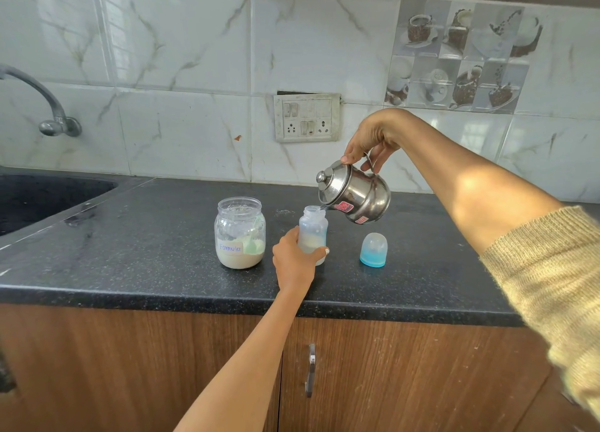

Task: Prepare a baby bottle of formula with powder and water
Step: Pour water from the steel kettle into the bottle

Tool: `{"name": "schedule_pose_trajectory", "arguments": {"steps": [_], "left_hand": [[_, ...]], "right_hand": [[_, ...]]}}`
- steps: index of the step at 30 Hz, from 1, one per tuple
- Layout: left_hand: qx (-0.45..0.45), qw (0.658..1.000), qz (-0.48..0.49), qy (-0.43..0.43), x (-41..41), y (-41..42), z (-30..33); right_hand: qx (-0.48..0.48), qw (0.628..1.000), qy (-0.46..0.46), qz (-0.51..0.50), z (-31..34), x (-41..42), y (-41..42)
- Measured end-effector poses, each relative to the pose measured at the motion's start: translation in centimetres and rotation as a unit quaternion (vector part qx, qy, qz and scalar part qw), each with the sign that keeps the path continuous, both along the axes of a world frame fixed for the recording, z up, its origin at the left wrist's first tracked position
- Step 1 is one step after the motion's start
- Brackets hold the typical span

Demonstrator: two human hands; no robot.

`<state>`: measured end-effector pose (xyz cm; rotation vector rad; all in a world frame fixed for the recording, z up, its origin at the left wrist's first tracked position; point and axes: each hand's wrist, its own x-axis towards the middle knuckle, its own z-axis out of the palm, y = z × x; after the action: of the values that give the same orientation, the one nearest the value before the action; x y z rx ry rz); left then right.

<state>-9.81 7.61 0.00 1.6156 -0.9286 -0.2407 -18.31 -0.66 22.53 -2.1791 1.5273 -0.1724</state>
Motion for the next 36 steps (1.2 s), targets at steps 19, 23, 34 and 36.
{"name": "schedule_pose_trajectory", "arguments": {"steps": [19,23,34,36], "left_hand": [[-0.007,1.000,-0.004,0.003,0.09,-0.07,-0.12],[-0.007,1.000,-0.005,0.004,0.14,-0.12,-0.17],[0.000,1.000,-0.002,0.004,0.12,-0.22,-0.12],[0.000,1.000,-0.003,0.005,0.11,-0.18,-0.13]], "right_hand": [[0.000,1.000,0.005,0.008,-0.02,0.14,-0.14],[-0.001,1.000,0.006,0.007,0.06,0.26,-0.16],[-0.002,1.000,0.017,0.010,0.15,0.55,-0.06],[-0.002,1.000,0.017,0.009,0.14,0.58,0.04]]}}
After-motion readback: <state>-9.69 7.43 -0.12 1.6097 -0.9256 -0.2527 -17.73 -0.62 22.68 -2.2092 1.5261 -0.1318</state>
